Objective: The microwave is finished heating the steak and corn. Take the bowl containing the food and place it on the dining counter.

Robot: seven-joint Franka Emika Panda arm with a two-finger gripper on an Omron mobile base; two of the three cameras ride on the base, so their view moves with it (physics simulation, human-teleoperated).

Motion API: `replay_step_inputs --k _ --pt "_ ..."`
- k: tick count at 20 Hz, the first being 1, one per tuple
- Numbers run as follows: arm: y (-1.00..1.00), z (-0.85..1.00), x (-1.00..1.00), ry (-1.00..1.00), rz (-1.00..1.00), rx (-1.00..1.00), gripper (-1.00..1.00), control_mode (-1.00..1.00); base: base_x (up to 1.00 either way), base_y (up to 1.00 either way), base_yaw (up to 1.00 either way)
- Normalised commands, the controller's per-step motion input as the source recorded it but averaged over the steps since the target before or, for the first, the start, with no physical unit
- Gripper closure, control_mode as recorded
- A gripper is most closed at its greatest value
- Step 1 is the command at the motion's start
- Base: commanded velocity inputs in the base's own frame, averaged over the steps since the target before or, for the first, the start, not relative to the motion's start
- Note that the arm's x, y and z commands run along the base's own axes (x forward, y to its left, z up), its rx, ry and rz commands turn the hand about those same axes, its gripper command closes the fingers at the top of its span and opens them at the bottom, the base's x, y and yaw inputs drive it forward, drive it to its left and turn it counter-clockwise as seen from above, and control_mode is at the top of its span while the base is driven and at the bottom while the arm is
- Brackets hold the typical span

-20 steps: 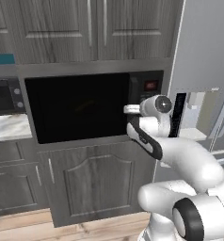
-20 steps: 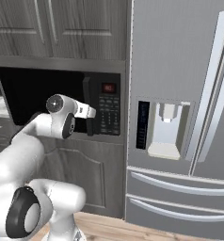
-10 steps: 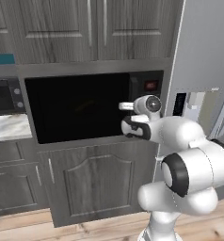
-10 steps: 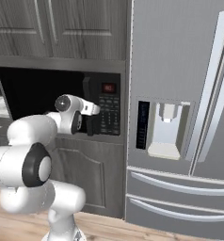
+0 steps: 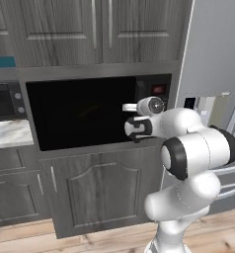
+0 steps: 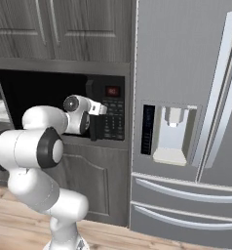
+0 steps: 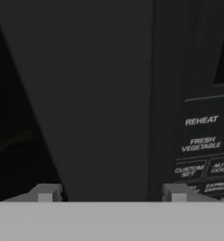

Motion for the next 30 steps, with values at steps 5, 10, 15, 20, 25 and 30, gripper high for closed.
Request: replay_step_inputs --k 5,10,15,20,25,30 --pt "0.0 0.0 0.33 0.0 0.0 0.0 1.0 -1.0 0.0 0.0 0.0" --pt "0.0 0.0 0.02 0.0 0.0 0.0 1.0 -1.0 0.0 0.0 0.0" --pt "0.0 0.01 -0.2 0.0 0.0 0.0 1.0 -1.0 0.0 0.0 0.0" --pt "0.0 0.19 -0.56 0.0 0.0 0.01 1.0 -1.0 0.0 0.0 0.0" --pt "0.02 0.42 -0.92 0.0 0.0 0.0 1.0 -1.0 0.0 0.0 0.0" --pt "0.16 0.55 -1.0 0.0 0.0 0.0 1.0 -1.0 0.0 0.0 0.0"
